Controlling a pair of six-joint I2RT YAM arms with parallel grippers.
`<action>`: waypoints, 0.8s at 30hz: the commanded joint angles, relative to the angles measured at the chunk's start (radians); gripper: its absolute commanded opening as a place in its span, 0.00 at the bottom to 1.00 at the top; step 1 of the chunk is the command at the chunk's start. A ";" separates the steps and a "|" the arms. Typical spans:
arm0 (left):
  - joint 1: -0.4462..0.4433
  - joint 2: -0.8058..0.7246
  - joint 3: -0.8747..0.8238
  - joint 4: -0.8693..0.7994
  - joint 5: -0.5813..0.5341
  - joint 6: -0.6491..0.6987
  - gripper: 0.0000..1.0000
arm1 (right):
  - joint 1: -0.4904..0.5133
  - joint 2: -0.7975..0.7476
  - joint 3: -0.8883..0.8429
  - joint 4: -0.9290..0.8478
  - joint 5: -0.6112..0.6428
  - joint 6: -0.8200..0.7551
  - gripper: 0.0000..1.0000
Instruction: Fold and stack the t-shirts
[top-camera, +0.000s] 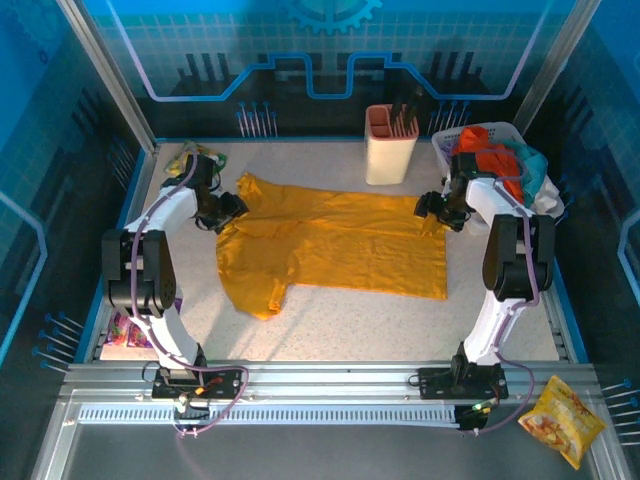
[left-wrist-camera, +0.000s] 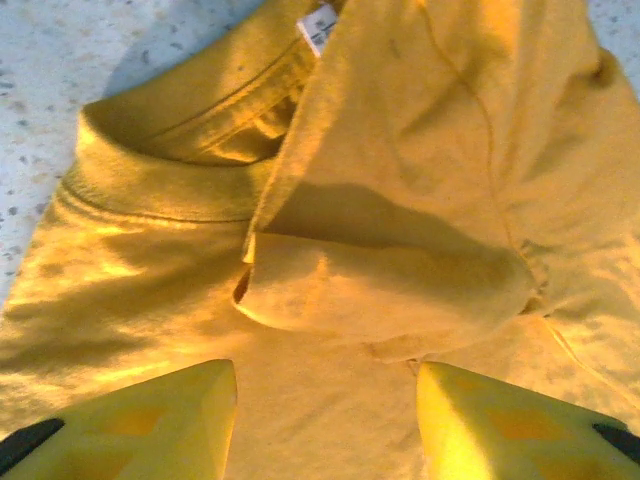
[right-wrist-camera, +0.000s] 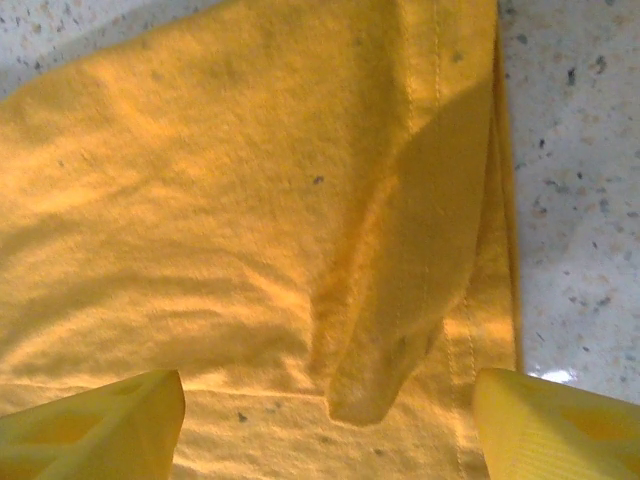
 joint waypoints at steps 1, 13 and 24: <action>0.012 -0.053 -0.004 -0.034 -0.040 0.030 0.51 | 0.040 -0.067 -0.036 -0.004 0.007 -0.006 0.77; -0.030 0.009 0.120 0.098 0.039 0.002 0.51 | 0.158 -0.071 -0.092 0.083 0.059 0.009 0.78; -0.097 0.295 0.290 0.100 -0.028 -0.022 0.49 | 0.156 0.016 -0.065 0.083 0.083 0.007 0.78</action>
